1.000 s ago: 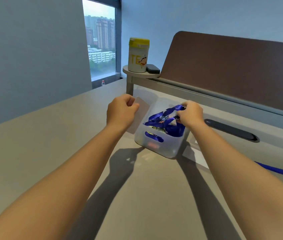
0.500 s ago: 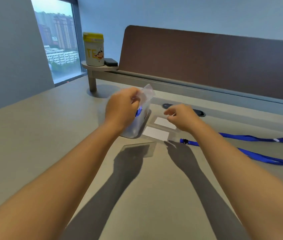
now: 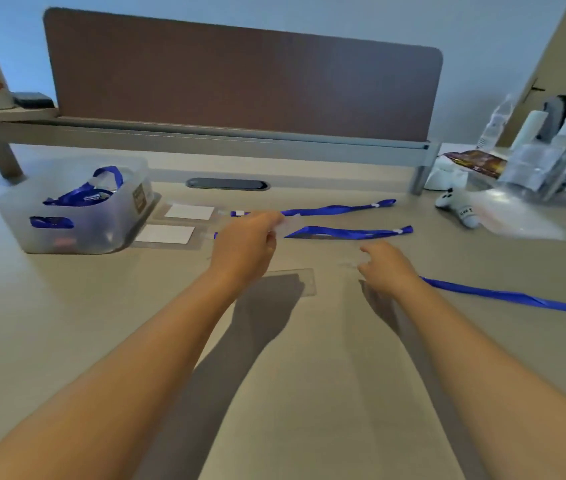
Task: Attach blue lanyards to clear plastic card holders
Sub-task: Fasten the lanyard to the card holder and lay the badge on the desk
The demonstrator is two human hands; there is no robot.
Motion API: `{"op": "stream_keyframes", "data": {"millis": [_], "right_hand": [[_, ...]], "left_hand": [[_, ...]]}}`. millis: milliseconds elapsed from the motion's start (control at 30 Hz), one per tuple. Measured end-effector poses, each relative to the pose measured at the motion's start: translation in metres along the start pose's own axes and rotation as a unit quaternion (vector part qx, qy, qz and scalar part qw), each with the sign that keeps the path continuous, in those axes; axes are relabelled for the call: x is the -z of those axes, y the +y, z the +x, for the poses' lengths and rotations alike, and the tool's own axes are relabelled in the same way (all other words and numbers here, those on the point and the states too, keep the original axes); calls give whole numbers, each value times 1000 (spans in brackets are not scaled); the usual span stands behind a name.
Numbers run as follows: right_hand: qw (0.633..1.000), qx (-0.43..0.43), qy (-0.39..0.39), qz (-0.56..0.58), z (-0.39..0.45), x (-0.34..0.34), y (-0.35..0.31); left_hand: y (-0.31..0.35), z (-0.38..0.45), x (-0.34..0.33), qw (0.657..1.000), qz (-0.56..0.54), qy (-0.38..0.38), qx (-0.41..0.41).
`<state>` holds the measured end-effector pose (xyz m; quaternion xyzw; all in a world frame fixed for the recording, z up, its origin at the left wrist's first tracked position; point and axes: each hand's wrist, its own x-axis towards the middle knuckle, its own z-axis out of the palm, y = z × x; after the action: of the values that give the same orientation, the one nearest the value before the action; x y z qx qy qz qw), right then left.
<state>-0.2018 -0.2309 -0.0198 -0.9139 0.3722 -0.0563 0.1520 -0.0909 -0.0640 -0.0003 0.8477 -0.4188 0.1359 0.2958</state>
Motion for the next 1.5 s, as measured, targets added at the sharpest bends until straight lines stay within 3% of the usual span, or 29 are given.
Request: {"op": "stream_keyframes", "data": {"millis": [133, 333, 600, 733, 867, 1033, 1200, 1500], "right_hand": [[999, -17, -8, -50, 1, -12, 24], [994, 51, 33, -91, 4, -19, 25], [990, 80, 41, 108, 0, -17, -4], [982, 137, 67, 113, -3, -9, -27], [968, 194, 93, 131, -7, 3, -52], [946, 203, 128, 217, -16, 13, -82], [933, 135, 46, 330, -16, 13, -103], [877, 57, -99, 466, -26, 18, -123]], "left_hand": [[10, 3, -15, 1000, 3, -15, -4], [13, 4, -26, 1000, -13, -23, 7], [11, 3, -15, 995, -64, 15, 75], [8, 5, -5, 984, -120, 50, 121], [2, 6, 7, 961, -203, 83, 168], [-5, 7, 18, 914, -313, 82, 246], [-10, 3, 25, 909, -323, 67, 254], [-18, -7, 32, 941, -271, 84, 183]]}}
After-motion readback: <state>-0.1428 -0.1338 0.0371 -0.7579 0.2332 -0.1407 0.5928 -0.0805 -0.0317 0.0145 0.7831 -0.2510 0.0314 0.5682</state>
